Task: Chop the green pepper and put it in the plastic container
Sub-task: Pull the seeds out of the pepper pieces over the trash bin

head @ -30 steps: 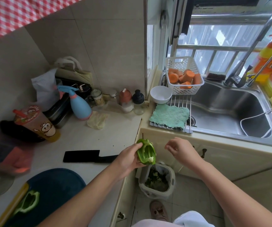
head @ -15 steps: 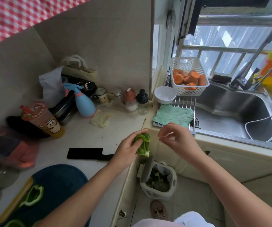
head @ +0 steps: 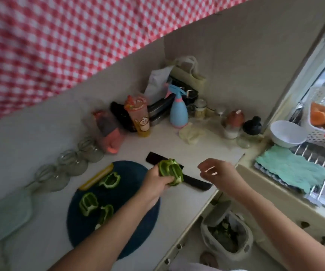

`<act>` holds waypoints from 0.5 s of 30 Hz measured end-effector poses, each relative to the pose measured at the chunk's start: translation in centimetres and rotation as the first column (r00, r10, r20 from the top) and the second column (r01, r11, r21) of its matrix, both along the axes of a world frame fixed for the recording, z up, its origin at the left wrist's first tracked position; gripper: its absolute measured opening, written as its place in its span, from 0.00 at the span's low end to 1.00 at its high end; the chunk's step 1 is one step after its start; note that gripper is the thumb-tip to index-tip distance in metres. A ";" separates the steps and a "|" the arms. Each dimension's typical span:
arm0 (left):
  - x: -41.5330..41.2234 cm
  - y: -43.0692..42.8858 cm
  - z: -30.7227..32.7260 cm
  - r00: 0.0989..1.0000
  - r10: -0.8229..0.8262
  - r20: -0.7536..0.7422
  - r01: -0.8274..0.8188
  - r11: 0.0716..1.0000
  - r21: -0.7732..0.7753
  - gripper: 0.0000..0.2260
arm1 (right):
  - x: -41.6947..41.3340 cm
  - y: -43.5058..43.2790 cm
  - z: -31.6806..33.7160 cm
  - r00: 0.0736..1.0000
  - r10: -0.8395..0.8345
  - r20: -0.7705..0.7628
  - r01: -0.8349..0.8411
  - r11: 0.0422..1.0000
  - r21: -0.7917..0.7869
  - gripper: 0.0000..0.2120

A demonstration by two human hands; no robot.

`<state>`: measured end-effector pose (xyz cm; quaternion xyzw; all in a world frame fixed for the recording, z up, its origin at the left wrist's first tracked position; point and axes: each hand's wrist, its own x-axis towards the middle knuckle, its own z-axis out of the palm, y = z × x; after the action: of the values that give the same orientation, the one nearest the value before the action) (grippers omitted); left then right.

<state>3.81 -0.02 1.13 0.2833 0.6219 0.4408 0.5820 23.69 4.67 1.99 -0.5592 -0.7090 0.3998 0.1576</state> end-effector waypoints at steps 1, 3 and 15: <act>-1.3 -0.5 -0.1 0.998 0.057 0.017 -0.057 0.998 -0.019 0.15 | -1.2 0.4 -0.6 1.000 0.015 0.019 -0.014 0.999 -0.032 0.08; -4.0 -1.6 -0.2 0.983 0.152 0.103 -0.149 0.988 -0.038 0.12 | -3.9 0.9 -1.4 0.996 0.064 0.061 -0.062 0.997 -0.045 0.07; -14.3 -6.7 -1.2 0.915 0.402 -0.029 -0.403 0.911 -0.087 0.12 | -16.8 -1.9 -1.7 0.909 0.140 -0.392 -0.338 0.798 -0.499 0.04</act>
<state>-10.49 -6.68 -0.12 0.1246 0.6894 0.5207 0.4879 6.91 2.72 0.30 -0.4085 -0.5899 0.6945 0.0537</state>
